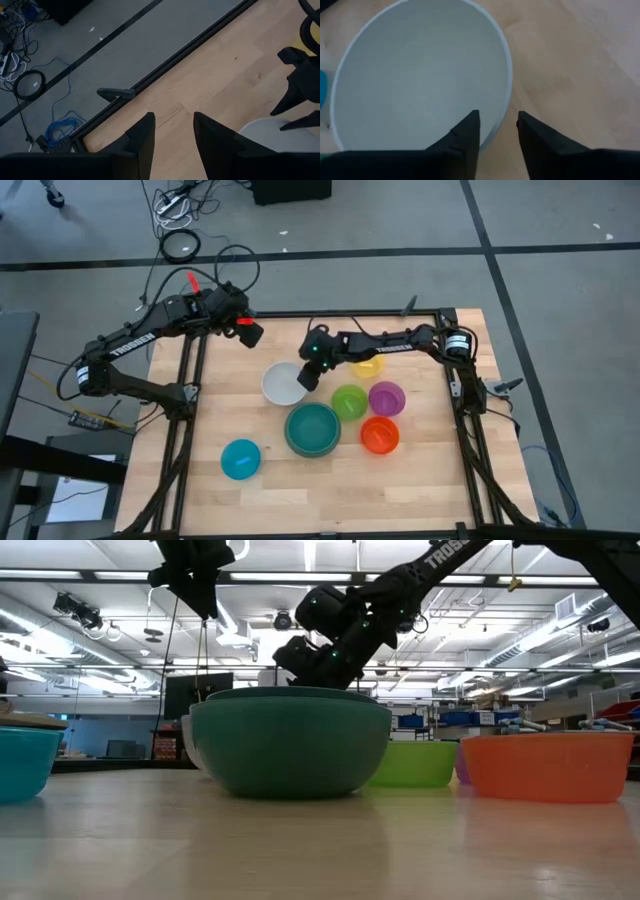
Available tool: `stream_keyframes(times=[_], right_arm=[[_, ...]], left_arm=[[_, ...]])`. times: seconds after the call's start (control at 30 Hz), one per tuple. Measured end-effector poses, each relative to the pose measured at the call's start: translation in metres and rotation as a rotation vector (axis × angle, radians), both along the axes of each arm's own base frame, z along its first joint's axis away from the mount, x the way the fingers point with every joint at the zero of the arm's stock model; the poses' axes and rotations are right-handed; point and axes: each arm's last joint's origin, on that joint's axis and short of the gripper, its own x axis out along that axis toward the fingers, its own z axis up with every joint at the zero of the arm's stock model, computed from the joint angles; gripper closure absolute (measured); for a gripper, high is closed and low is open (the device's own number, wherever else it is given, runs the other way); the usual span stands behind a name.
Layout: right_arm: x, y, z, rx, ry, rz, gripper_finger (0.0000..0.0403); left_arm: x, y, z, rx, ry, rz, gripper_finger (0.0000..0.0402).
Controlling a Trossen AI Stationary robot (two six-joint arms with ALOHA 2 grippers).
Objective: Nest bowls inside each other
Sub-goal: Stack the white bowl on top of the blue bowl
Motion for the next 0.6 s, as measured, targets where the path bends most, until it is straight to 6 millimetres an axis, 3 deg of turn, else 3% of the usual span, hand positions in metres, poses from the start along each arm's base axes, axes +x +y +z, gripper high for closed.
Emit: stream_keyframes(times=[0.4, 0.5, 0.6], right_arm=[[0.0003, 0.0008, -0.0001, -0.038, 0.010, -0.058, 0.0274], [0.0002, 0.0007, -0.0002, -0.035, 0.011, -0.062, 0.0298], [-0.0002, 0.0005, -0.0004, -0.034, 0.015, -0.060, 0.0350]], left_arm=[[0.0009, 0.0004, 0.0008, 0.006, -0.013, 0.000, 0.0257], [0.0012, 0.0007, 0.0011, 0.008, -0.018, 0.001, 0.0257], [0.0013, 0.0006, 0.0011, 0.008, -0.018, 0.000, 0.0257]])
